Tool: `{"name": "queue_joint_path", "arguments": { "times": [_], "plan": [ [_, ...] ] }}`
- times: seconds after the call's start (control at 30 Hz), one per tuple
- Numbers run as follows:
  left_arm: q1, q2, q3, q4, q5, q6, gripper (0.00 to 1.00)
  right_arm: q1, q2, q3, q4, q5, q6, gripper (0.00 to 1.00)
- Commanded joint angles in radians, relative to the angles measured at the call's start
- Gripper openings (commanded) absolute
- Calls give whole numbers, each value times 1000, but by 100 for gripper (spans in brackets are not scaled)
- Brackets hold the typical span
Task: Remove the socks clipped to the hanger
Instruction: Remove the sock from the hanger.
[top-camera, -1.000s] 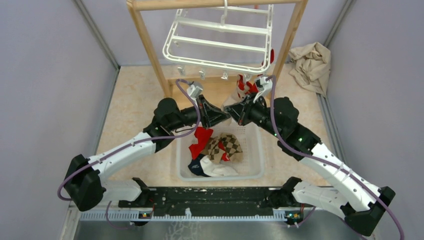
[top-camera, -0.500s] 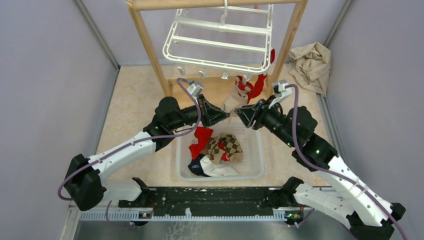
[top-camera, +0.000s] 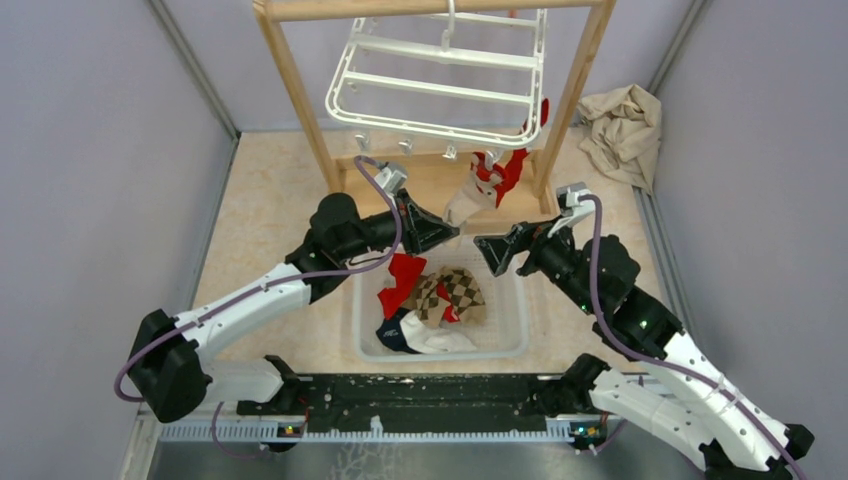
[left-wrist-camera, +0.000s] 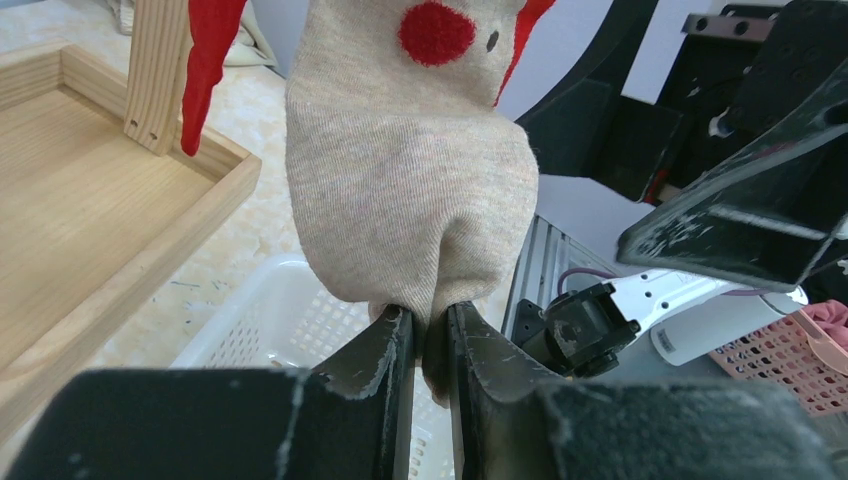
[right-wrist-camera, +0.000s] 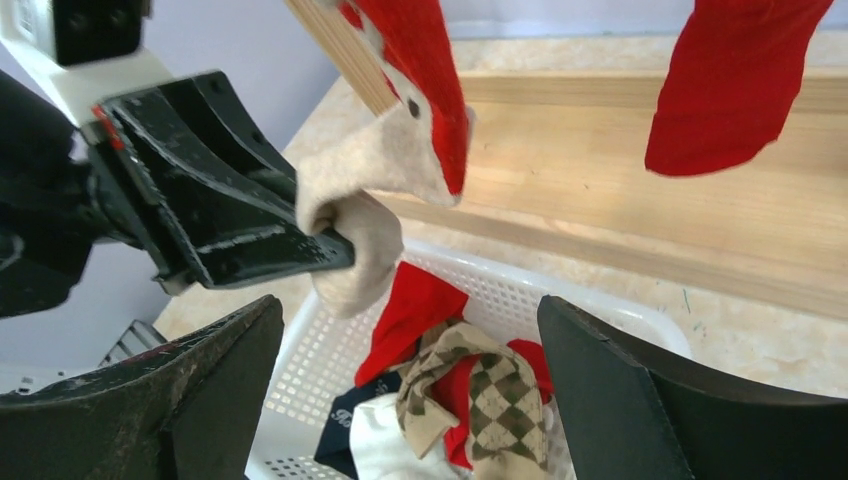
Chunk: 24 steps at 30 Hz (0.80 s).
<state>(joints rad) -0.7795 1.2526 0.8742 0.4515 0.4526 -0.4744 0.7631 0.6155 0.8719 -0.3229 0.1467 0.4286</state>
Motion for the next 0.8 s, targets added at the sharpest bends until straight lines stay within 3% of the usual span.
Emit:
{"name": "queue_joint_path", "arguments": {
  "times": [0.0, 0.77],
  "plan": [
    [-4, -30, 49, -14, 9, 10, 23, -5, -44, -17, 29, 16, -9, 99],
    [-4, -77, 91, -133, 6, -17, 24, -4, -106, -131, 18, 95, 29, 99]
  ]
}}
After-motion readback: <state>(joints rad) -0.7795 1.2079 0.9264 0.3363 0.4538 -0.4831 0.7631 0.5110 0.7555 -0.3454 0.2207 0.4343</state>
